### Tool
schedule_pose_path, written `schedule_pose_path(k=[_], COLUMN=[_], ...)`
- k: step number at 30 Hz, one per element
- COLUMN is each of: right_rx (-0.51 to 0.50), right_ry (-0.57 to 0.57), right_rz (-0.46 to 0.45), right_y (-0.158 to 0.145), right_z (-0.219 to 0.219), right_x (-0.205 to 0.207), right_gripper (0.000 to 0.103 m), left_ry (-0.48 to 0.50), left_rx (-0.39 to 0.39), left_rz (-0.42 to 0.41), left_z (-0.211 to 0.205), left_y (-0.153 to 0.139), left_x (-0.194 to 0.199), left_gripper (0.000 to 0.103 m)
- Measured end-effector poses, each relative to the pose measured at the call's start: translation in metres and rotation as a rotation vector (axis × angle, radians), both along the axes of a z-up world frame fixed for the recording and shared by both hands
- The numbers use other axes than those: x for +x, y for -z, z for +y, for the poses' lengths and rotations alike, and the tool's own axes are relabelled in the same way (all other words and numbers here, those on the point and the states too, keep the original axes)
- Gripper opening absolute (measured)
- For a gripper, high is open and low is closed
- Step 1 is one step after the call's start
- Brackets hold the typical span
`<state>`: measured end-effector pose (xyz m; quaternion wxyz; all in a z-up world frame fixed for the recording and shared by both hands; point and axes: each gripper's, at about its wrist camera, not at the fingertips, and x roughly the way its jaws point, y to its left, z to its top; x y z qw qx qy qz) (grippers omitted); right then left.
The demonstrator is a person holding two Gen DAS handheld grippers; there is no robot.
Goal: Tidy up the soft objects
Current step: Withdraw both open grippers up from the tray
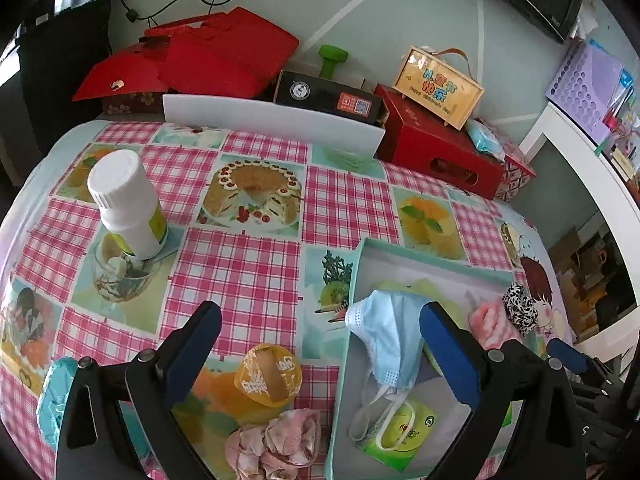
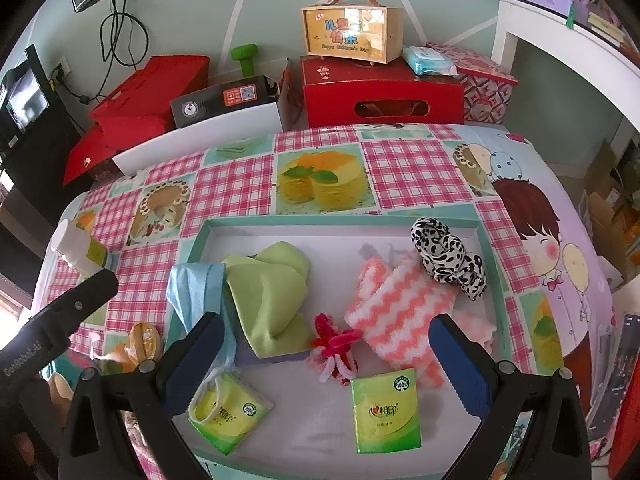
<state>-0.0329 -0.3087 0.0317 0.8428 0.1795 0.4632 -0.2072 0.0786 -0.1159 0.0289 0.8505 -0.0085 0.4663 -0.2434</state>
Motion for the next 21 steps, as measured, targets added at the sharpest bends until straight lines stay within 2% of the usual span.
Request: schedule_pose_path(k=[5, 16, 21], right_rx=[0.001, 0.004, 0.009], right_ry=[-0.005, -0.047, -0.046], right_rz=[-0.011, 0.027, 0.036], right_y=[-0.005, 0.007, 0.012], right_z=[0.006, 0.028, 0.032], right_x=[-0.004, -0.014, -0.021], right_gripper=[0.103, 0.103, 0.103], left_ry=[-0.011, 0.013, 0.010], left_rx=[-0.036, -0.045, 0.017], left_rz=[-0.023, -0.037, -0.084], left_z=[0.010, 0.016, 0.017], left_y=[-0.006, -0.007, -0.012], left_x=[-0.008, -0.031, -0.042], left_gripper=[0.099, 0.099, 0.099])
